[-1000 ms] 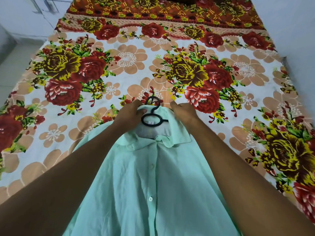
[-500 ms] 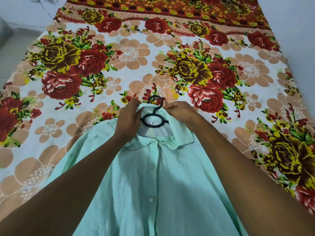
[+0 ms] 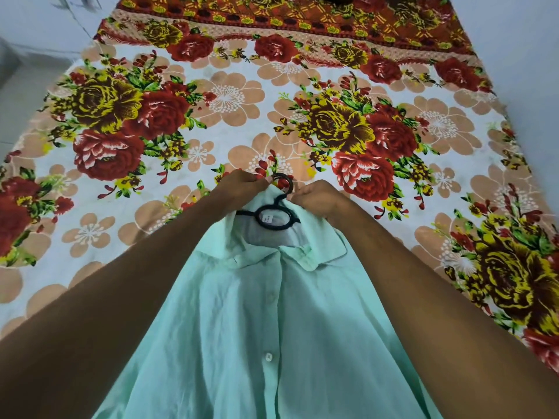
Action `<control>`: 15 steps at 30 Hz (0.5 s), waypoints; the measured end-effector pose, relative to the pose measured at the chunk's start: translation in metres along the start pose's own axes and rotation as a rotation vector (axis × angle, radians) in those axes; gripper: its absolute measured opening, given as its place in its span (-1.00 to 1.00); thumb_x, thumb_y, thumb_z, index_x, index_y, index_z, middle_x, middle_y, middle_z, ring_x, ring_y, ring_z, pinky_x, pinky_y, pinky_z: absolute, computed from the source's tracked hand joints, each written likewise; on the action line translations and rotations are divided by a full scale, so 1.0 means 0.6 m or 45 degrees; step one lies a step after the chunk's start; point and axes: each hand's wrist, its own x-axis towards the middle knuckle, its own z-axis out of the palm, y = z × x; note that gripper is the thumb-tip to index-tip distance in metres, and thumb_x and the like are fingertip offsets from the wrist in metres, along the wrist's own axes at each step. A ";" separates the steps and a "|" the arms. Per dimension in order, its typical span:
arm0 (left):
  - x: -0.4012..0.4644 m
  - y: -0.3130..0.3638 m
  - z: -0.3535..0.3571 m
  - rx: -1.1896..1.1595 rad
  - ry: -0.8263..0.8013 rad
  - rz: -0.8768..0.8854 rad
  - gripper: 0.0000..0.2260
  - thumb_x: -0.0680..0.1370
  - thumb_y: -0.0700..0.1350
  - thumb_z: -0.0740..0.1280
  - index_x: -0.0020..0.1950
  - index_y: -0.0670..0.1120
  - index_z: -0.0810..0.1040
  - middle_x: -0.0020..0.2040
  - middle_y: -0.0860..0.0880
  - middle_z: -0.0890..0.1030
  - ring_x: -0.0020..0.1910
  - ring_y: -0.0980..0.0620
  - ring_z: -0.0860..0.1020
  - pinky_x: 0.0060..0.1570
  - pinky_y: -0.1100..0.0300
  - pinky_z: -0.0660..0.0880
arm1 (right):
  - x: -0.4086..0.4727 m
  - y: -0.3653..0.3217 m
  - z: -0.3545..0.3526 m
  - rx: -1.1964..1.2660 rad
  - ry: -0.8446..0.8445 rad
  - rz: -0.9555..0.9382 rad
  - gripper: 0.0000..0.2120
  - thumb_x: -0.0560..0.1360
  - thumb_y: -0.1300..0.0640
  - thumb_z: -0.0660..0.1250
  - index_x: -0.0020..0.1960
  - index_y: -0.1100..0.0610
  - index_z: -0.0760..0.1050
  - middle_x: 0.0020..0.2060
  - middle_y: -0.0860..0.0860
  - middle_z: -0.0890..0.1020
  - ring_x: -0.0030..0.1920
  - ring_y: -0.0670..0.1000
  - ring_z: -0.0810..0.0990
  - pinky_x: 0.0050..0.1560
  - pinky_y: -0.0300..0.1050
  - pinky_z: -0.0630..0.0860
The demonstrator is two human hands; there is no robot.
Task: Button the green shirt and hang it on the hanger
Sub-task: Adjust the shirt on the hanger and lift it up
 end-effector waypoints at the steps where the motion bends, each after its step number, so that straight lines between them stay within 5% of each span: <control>1: 0.006 0.002 -0.003 -0.076 -0.014 -0.048 -0.63 0.59 0.13 0.41 -0.06 -0.20 0.66 -0.11 -0.16 0.66 -0.12 -0.06 0.59 -0.05 0.08 0.49 | 0.001 -0.004 0.000 0.043 -0.029 0.020 -0.81 0.55 0.11 0.49 -0.02 0.25 0.62 -0.03 0.05 0.65 -0.16 -0.02 0.61 -0.02 -0.10 0.56; 3: 0.008 0.011 -0.008 -0.221 -0.038 -0.169 -0.74 0.56 0.03 0.46 0.06 -0.15 0.68 0.04 -0.17 0.71 0.02 -0.16 0.66 0.11 0.00 0.58 | 0.002 -0.011 -0.003 0.103 -0.095 0.040 -0.88 0.58 0.17 0.44 -0.02 0.23 0.60 -0.02 0.06 0.64 -0.17 -0.02 0.58 -0.02 -0.10 0.53; 5: 0.004 0.015 -0.017 -0.407 -0.119 -0.308 -0.71 0.53 -0.03 0.46 0.15 -0.19 0.67 0.11 -0.25 0.71 0.06 -0.23 0.68 0.17 -0.07 0.59 | 0.006 -0.007 -0.005 0.183 -0.153 0.058 -0.89 0.60 0.21 0.41 0.02 0.27 0.64 0.10 0.06 0.68 0.03 0.06 0.66 0.16 -0.02 0.60; 8: 0.002 0.013 -0.033 -0.556 -0.297 -0.393 -0.64 0.52 -0.06 0.41 0.23 -0.25 0.65 0.19 -0.29 0.69 0.03 -0.22 0.66 0.17 -0.09 0.57 | 0.001 -0.003 -0.009 0.310 -0.211 0.065 -0.86 0.62 0.32 0.34 -0.06 0.20 0.64 -0.07 0.09 0.68 -0.06 0.04 0.61 0.06 -0.08 0.59; 15: -0.003 0.009 -0.047 -0.722 -0.538 -0.530 -0.68 0.56 -0.06 0.23 0.15 -0.21 0.66 0.00 -0.21 0.70 -0.09 -0.19 0.65 0.08 0.02 0.55 | -0.021 -0.011 -0.009 0.582 -0.302 0.151 -0.79 0.59 0.38 0.28 -0.03 0.17 0.65 -0.15 0.14 0.73 -0.19 0.09 0.68 -0.01 0.02 0.65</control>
